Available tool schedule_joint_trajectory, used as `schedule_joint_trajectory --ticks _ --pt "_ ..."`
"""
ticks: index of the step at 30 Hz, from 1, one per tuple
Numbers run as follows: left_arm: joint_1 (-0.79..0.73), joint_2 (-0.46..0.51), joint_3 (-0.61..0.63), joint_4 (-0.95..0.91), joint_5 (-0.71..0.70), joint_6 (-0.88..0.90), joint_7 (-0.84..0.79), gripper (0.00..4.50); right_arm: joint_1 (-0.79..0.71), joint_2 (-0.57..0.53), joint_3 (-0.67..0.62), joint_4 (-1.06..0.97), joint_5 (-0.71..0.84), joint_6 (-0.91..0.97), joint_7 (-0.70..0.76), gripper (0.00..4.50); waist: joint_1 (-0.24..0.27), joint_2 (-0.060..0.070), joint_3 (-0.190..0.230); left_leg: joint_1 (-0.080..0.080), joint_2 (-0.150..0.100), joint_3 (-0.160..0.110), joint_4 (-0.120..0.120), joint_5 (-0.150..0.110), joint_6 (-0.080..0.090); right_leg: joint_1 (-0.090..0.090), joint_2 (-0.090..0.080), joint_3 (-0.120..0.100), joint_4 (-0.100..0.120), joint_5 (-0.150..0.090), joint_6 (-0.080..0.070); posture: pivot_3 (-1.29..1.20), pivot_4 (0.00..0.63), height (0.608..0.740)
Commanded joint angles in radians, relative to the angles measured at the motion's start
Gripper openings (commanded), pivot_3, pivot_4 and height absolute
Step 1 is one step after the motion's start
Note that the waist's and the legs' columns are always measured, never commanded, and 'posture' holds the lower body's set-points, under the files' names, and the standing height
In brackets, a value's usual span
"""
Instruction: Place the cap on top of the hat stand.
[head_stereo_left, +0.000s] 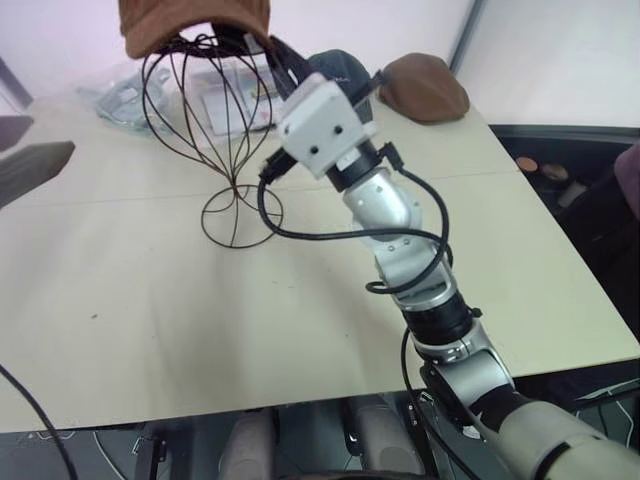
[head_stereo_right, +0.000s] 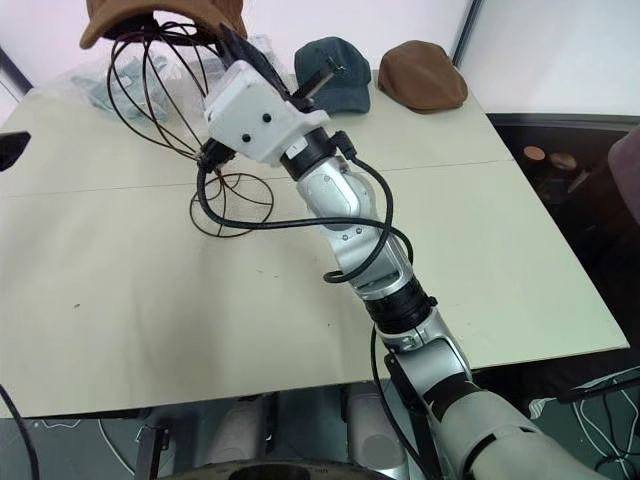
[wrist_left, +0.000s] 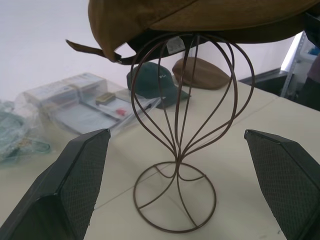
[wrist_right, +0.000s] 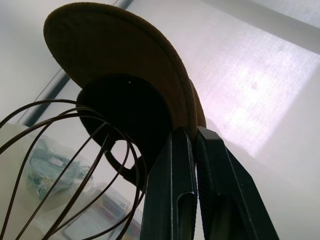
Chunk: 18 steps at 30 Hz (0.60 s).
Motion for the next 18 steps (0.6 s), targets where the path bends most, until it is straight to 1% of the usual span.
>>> schedule_joint_trajectory --ticks 1,7,16,18 --pt "-0.048 -0.003 -0.029 -0.002 0.001 -0.02 0.021 4.5 0.019 0.009 0.017 -0.053 -0.03 -0.008 -0.003 0.04 0.0 0.0 0.0 0.0 0.0 0.0 0.0 0.0 0.0 0.0 0.0 0.0 0.0 0.0 0.0 0.0 0.15 0.74" --pt "-0.099 -0.019 -0.1 0.024 0.019 -0.032 0.023 4.5 0.056 0.004 0.03 -0.073 -0.073 0.002 0.001 0.04 -0.001 0.0 0.0 0.0 0.0 0.0 0.0 0.0 0.0 0.0 0.0 0.0 0.0 0.0 0.0 0.0 0.15 0.74" --pt "-0.14 -0.033 -0.175 0.08 0.058 -0.076 -0.028 4.5 0.085 -0.013 0.055 -0.135 -0.154 0.012 0.019 0.04 0.0 0.0 0.0 0.0 0.0 0.0 0.0 0.0 0.0 0.0 0.0 0.0 0.0 0.0 0.0 0.0 0.15 0.74" --pt "-0.155 -0.03 -0.191 0.102 0.068 -0.086 -0.044 4.5 0.111 -0.022 0.063 -0.162 -0.165 0.004 0.03 0.04 0.001 0.0 0.0 0.0 0.0 0.0 0.0 0.0 0.0 0.0 0.0 0.0 0.0 0.0 0.0 0.0 0.15 0.74"
